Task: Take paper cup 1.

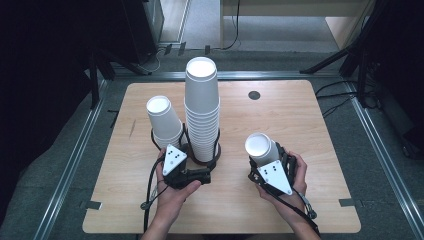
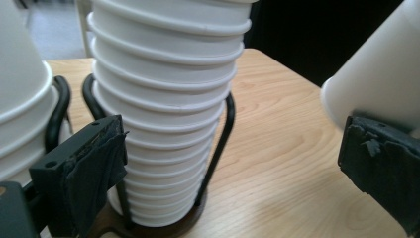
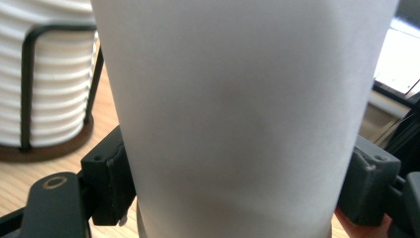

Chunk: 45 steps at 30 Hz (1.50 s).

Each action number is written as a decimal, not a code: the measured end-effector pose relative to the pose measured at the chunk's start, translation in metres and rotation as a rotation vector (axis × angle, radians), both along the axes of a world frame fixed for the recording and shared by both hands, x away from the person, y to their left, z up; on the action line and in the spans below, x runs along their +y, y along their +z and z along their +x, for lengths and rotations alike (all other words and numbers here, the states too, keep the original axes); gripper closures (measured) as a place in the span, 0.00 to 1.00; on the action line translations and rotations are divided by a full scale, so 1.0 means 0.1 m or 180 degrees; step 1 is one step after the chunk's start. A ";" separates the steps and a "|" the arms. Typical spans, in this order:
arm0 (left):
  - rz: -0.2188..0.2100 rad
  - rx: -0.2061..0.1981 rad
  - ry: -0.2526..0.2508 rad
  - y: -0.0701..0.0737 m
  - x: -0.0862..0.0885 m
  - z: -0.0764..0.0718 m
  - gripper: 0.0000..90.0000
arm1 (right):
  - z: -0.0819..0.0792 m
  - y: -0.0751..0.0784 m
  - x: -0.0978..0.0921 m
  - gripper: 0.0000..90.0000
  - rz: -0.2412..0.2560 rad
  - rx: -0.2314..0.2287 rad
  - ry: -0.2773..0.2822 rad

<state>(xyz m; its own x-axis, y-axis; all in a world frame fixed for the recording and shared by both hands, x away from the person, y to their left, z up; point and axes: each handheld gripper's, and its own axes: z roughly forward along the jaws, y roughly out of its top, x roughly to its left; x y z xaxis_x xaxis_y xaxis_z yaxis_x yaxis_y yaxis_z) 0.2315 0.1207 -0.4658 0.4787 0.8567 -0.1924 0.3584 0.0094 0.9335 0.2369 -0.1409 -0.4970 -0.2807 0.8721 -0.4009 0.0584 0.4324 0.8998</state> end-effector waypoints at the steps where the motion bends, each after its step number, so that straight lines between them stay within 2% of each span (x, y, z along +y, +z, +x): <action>1: 0.0008 -0.0001 -0.0015 0.01 -0.01 -0.01 0.00 | -0.01 -0.02 0.02 0.20 -0.0068 -0.0027 -0.0004; 3: -0.0015 0.0009 -0.0069 0.02 -0.03 -0.02 0.00 | -0.01 -0.06 0.05 0.20 -0.0167 -0.0068 0.0002; 6: -0.0064 0.0039 -0.0134 0.05 -0.05 -0.03 0.00 | -0.01 -0.10 0.08 0.20 -0.0214 -0.0076 0.0011; 10: -0.0200 0.0153 -0.0243 0.09 -0.08 -0.04 0.00 | -0.02 -0.16 0.14 0.20 -0.0345 -0.0111 0.0035; 12: -0.0216 0.0169 -0.0263 0.10 -0.09 -0.04 0.00 | -0.03 -0.18 0.15 0.20 -0.0378 -0.0116 0.0042; 14: -0.0309 0.0210 -0.0344 0.13 -0.10 -0.06 0.00 | -0.05 -0.22 0.20 0.20 -0.0432 -0.0128 0.0059; 17: -0.0335 0.0250 -0.0371 0.15 -0.12 -0.07 0.00 | -0.07 -0.25 0.25 0.20 -0.0515 -0.0156 0.0097; 18: -0.0349 0.0312 -0.0412 0.15 -0.14 -0.07 0.00 | -0.08 -0.26 0.27 0.20 -0.0542 -0.0170 0.0111; 26: -0.0387 0.0473 -0.0573 0.15 -0.21 -0.07 0.00 | -0.14 -0.33 0.39 0.20 -0.0695 -0.0229 0.0194; 31: -0.0345 0.0534 -0.0646 0.16 -0.26 -0.08 0.00 | -0.19 -0.38 0.48 0.20 -0.0797 -0.0249 0.0277; 40: -0.0264 0.0614 -0.0701 0.16 -0.33 -0.09 0.00 | -0.25 -0.41 0.57 0.20 -0.0859 -0.0290 0.0355; 45: -0.0211 0.0763 -0.0709 0.14 -0.34 -0.07 0.00 | -0.29 -0.42 0.61 0.20 -0.0886 -0.0320 0.0409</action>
<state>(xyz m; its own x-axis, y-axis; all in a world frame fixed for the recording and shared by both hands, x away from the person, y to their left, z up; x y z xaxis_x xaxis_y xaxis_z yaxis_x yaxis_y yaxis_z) 0.2244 0.0862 -0.4517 0.5872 0.7178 -0.3741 0.5678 -0.0359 0.8224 0.2081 -0.0795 -0.5394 -0.3283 0.6851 -0.6503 -0.0958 0.6607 0.7445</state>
